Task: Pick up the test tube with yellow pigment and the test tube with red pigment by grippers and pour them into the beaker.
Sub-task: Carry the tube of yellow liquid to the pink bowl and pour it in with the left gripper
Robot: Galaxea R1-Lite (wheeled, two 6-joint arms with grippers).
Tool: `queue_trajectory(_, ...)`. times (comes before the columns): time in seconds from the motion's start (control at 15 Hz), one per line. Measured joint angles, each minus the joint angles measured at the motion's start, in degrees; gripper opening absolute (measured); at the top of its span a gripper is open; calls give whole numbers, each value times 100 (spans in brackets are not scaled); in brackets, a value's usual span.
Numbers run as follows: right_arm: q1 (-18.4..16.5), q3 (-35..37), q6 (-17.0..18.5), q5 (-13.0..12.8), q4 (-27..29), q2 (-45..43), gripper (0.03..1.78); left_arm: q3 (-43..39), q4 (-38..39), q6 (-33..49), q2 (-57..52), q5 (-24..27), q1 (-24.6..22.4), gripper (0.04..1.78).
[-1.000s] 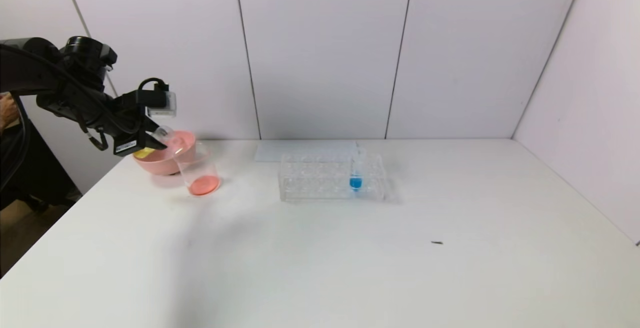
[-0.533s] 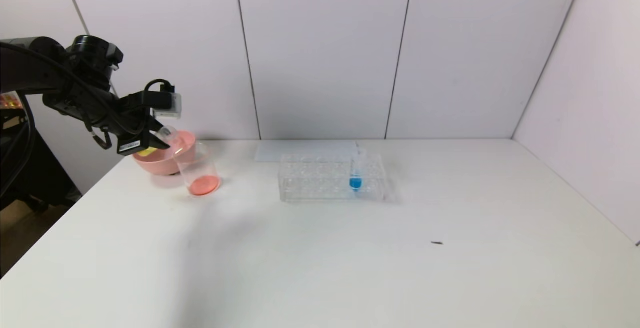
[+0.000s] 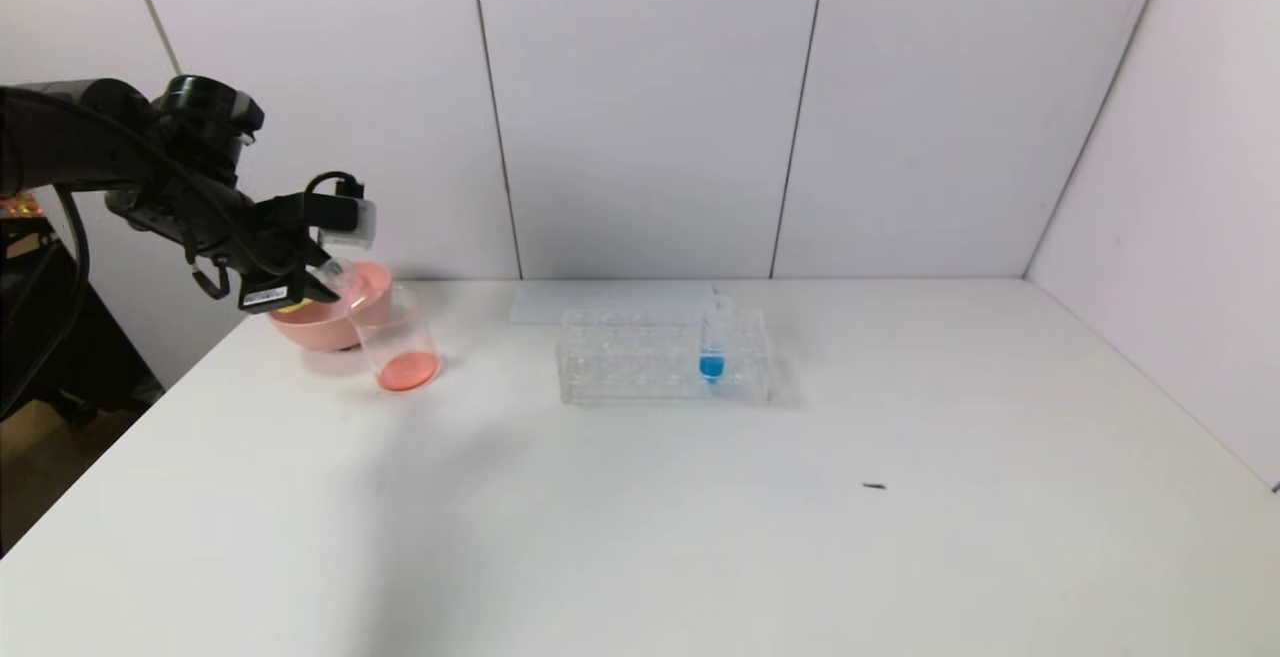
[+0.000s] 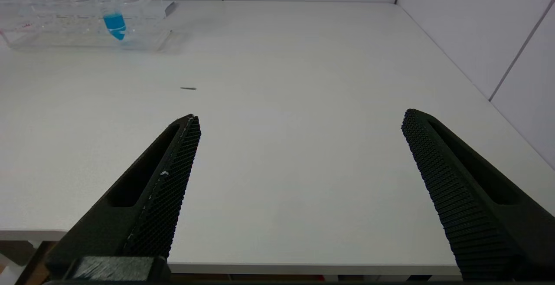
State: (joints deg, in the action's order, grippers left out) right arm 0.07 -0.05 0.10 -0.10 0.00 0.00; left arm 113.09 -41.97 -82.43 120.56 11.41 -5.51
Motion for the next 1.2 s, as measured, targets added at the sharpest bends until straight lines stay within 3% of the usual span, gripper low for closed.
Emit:
queue_trajectory(0.53,0,-2,0,0,0,0,170,11,35,-274,52,-577,135,44)
queue_trajectory(1.2,0,0,0,0,0,0,170,28,61,-456,60,-791,205,44)
